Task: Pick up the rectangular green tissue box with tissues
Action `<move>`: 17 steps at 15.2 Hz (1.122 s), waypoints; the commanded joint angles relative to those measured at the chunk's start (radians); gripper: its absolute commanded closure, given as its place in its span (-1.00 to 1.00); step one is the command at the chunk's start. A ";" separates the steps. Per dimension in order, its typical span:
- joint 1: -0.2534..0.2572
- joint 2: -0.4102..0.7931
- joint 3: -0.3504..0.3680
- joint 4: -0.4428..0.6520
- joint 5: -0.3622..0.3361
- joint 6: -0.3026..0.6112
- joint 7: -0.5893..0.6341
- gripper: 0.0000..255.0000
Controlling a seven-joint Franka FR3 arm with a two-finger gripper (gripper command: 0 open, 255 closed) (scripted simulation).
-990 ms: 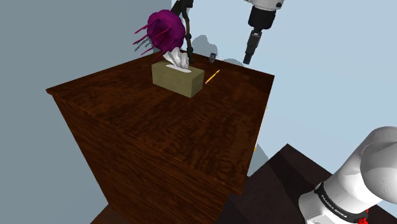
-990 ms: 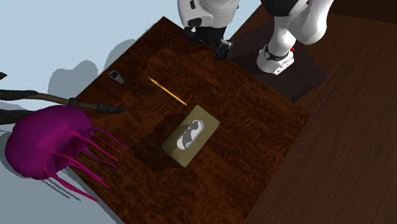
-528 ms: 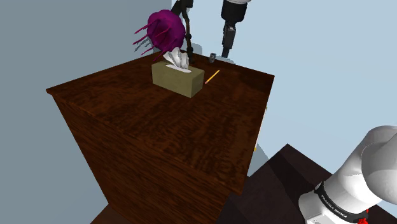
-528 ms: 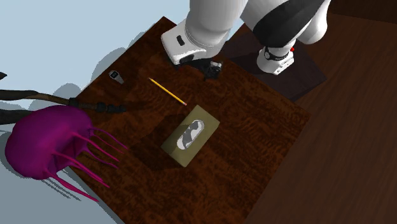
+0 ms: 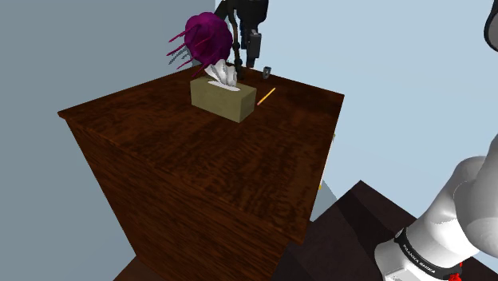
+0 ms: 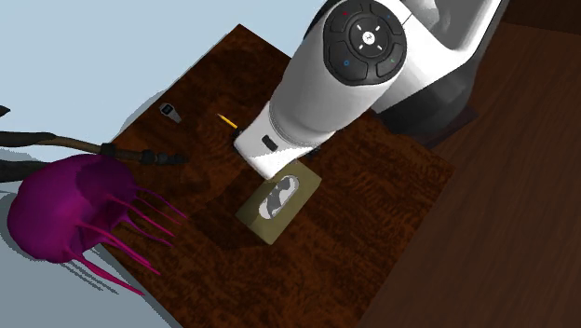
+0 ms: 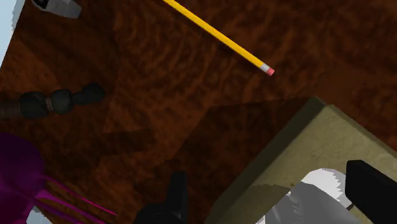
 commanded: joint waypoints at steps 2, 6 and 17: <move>0.039 0.087 0.027 0.108 -0.055 -0.012 -0.058 -1.00; 0.100 0.197 0.057 0.243 -0.128 -0.028 -0.136 -1.00; 0.102 0.197 0.061 0.136 -0.148 0.075 -0.120 -1.00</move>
